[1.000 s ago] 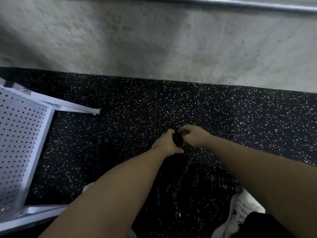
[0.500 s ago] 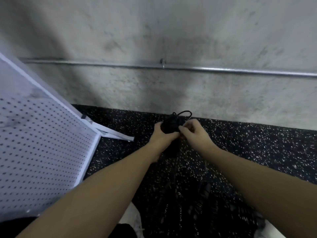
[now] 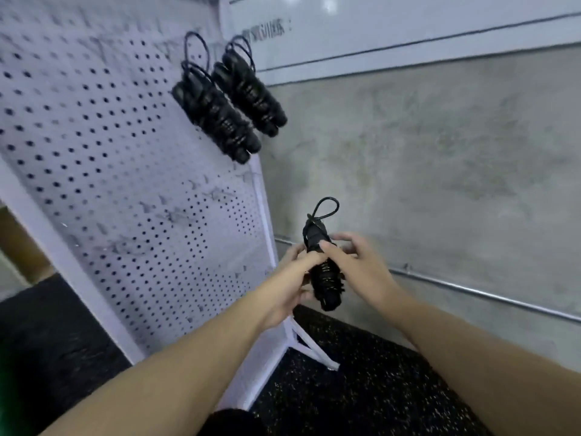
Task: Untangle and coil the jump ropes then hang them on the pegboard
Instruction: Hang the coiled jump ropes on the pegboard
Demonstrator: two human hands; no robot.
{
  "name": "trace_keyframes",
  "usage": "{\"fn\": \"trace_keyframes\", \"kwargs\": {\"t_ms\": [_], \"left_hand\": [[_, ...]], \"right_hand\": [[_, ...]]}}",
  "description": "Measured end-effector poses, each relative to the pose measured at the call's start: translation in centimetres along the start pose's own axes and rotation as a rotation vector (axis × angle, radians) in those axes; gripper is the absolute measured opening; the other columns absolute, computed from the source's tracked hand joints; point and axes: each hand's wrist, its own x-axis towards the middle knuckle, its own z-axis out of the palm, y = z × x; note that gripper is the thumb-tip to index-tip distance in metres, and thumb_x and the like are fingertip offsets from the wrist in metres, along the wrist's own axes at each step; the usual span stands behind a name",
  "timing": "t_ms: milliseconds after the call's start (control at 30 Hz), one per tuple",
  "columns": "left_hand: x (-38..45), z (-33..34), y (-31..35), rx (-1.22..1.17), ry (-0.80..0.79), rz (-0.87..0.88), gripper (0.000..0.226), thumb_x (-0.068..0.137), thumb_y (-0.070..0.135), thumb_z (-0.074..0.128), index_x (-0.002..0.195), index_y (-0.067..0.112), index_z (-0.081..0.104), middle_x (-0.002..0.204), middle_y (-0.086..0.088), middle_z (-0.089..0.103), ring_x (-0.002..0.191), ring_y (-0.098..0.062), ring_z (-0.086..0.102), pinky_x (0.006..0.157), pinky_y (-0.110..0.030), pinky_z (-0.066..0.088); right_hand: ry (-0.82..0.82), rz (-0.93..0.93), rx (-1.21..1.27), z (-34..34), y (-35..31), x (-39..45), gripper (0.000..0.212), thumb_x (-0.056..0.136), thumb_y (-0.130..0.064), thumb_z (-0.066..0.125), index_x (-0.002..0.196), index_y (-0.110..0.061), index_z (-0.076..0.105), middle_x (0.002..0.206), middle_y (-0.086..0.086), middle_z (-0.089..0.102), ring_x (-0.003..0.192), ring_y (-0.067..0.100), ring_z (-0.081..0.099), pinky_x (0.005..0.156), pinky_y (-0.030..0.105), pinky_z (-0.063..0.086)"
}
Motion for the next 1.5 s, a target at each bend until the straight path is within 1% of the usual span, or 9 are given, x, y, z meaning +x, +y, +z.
{"fn": "trace_keyframes", "kwargs": {"t_ms": [100,267,467,600,967,1133,1300,1400,1500], "left_hand": [[-2.7,-3.1,3.5,0.005,0.092,0.113,0.069,0.078,0.034,0.078,0.139,0.028,0.045,0.116,-0.012,0.074,0.104,-0.028,0.074,0.097,-0.052,0.054],[-5.0,-6.0,8.7,-0.105,0.261,0.353,0.07,0.092,0.018,0.075,0.147,0.026,0.032,0.118,-0.015,0.072,0.101,-0.025,0.074,0.082,-0.04,0.06],[-6.8,-7.7,14.6,-0.233,0.361,0.591,0.073,0.092,0.014,0.073,0.147,0.033,0.029,0.118,-0.014,0.071,0.1,-0.02,0.075,0.077,-0.031,0.059],[-7.3,-8.6,17.5,-0.253,0.369,0.664,0.075,0.091,0.015,0.075,0.146,0.036,0.028,0.124,-0.013,0.068,0.103,-0.019,0.074,0.081,-0.033,0.06],[-6.2,-9.3,20.0,-0.357,0.47,0.571,0.077,0.09,0.022,0.077,0.147,0.035,0.027,0.114,-0.008,0.075,0.097,-0.017,0.076,0.081,-0.038,0.063],[-5.7,-9.5,18.7,-0.372,0.493,0.48,0.073,0.09,0.024,0.077,0.145,0.035,0.03,0.118,-0.006,0.073,0.103,-0.016,0.074,0.083,-0.038,0.063],[-6.1,-8.1,16.5,-0.336,0.495,0.486,0.077,0.087,0.034,0.08,0.15,0.033,0.034,0.124,0.001,0.072,0.108,-0.012,0.071,0.099,-0.04,0.056],[-6.6,-6.5,14.4,-0.274,0.454,0.43,0.064,0.086,0.033,0.081,0.138,0.027,0.044,0.121,0.002,0.071,0.109,-0.014,0.07,0.096,-0.04,0.058],[-6.5,-4.6,12.2,-0.301,0.374,0.336,0.073,0.088,0.027,0.08,0.143,0.028,0.032,0.109,-0.001,0.071,0.108,-0.02,0.069,0.094,-0.039,0.06]], "right_hand": [[-0.048,-0.104,-0.042,3.0,-4.9,0.1,0.008,0.094,-0.038,0.069,0.095,-0.044,0.064,0.095,-0.007,0.068,0.09,0.011,0.068,0.089,0.031,0.055],[-0.176,-0.259,-0.052,7.0,-12.4,-0.2,0.019,0.1,-0.032,0.062,0.115,-0.043,0.061,0.093,-0.026,0.067,0.077,-0.018,0.063,0.064,0.002,0.044],[-0.161,-0.439,-0.078,10.5,-19.5,1.1,0.025,0.102,-0.03,0.056,0.121,-0.045,0.064,0.098,-0.024,0.071,0.09,0.003,0.07,0.08,0.038,0.061],[-0.129,-0.531,-0.094,11.8,-22.3,2.1,0.027,0.1,-0.029,0.055,0.118,-0.047,0.064,0.104,-0.023,0.07,0.09,0.003,0.069,0.087,0.04,0.059],[-0.191,-0.493,-0.232,13.1,-25.4,4.4,0.029,0.104,-0.027,0.045,0.125,-0.034,0.063,0.105,-0.027,0.061,0.086,-0.024,0.055,0.064,-0.004,0.037],[-0.237,-0.423,-0.311,13.2,-24.4,4.9,0.035,0.104,-0.032,0.043,0.134,-0.032,0.061,0.129,-0.015,0.061,0.117,0.002,0.056,0.098,0.018,0.044],[-0.267,-0.403,-0.266,11.8,-22.1,3.7,0.038,0.106,-0.04,0.044,0.143,-0.038,0.053,0.131,-0.022,0.054,0.118,-0.004,0.051,0.082,0.001,0.037],[-0.274,-0.363,-0.278,9.8,-19.7,2.8,0.04,0.105,-0.049,0.043,0.143,-0.04,0.051,0.134,-0.022,0.055,0.123,-0.001,0.052,0.103,0.02,0.042],[-0.275,-0.3,-0.351,7.3,-17.0,2.0,0.038,0.104,-0.056,0.039,0.136,-0.04,0.052,0.127,-0.022,0.057,0.121,0.007,0.056,0.103,0.033,0.045]]}}
